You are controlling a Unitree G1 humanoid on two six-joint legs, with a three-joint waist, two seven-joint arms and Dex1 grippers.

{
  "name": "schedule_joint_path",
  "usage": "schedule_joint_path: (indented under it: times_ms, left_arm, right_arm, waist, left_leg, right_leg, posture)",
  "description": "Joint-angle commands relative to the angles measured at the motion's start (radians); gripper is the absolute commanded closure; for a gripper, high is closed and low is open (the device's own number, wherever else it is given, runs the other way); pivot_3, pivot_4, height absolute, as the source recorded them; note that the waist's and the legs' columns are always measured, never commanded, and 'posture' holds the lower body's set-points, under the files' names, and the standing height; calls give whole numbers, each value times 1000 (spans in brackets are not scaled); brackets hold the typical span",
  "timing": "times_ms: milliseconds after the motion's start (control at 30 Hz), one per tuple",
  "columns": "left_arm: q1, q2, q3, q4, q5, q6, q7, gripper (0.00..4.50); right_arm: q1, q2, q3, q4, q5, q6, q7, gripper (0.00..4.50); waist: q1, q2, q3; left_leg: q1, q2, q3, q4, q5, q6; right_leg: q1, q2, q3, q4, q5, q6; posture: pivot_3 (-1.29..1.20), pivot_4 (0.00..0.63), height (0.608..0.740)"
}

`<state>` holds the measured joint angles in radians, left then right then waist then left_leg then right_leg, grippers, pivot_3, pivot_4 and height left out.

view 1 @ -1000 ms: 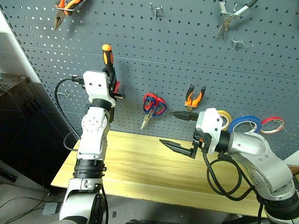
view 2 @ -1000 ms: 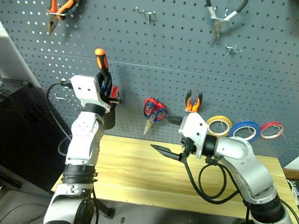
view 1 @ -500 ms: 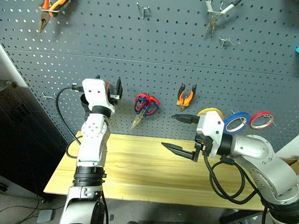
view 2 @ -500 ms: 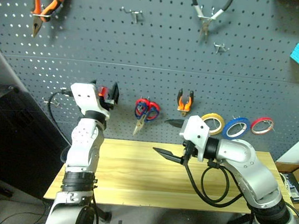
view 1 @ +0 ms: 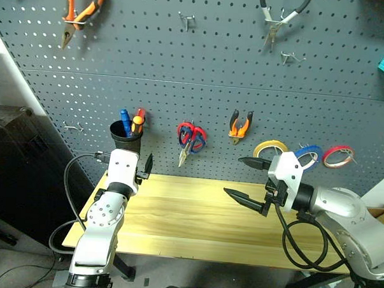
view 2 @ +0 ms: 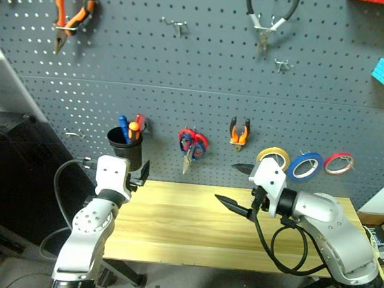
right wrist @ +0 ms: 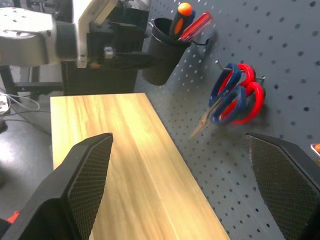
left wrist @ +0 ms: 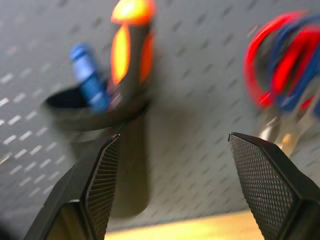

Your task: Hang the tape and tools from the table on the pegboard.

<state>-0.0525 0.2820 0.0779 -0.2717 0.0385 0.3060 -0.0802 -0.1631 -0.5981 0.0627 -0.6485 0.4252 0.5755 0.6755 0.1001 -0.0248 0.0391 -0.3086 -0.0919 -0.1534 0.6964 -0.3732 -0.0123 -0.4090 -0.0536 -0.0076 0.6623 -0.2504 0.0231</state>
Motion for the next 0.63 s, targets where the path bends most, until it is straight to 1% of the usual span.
schedule_joint_path:
  times_ms: [33,133,233,367,500,633]
  left_arm:
    - [-37,-15,8,38,5,16,14,854]
    - [-58,2,-11,106,23,20,-6,854]
    - [-69,3,-12,161,10,16,-29,854]
    - [-64,12,-17,223,-13,-7,-86,854]
    - [-74,6,-17,270,-7,22,-88,854]
    - [-61,8,-51,308,10,-5,-105,854]
  right_arm:
    - [41,73,-17,57,-65,-69,-105,0]
    - [120,150,-47,153,-125,-152,-188,0]
    - [182,211,-75,235,-165,-244,-243,0]
    - [267,257,-93,373,-306,-447,-359,0]
    - [307,303,-135,486,-323,-541,-416,0]
    - [309,355,-176,607,-341,-597,-492,0]
  waist:
    - [8,0,0]
    - [12,1,0]
    - [8,3,-1]
    - [-1,5,-2]
    - [-18,10,-5]
    - [-25,13,-8]
  left_leg:
    - [0,0,0,0,0,0]
    - [0,0,0,0,0,0]
    - [-1,0,1,-1,0,0]
    - [-1,0,2,-2,0,0]
    - [-1,0,2,-2,0,0]
    - [1,0,3,-2,0,0]
  right_leg:
    - [0,0,0,0,0,0]
    - [-1,0,0,1,0,0]
    - [-2,0,1,0,0,0]
    - [-3,0,2,0,0,0]
    - [-3,0,2,1,0,0]
    - [-2,0,4,1,0,0]
  posture:
    - [115,25,740]
    - [103,24,740]
    - [99,23,740]
    - [77,17,740]
    - [65,6,740]
    - [53,0,740]
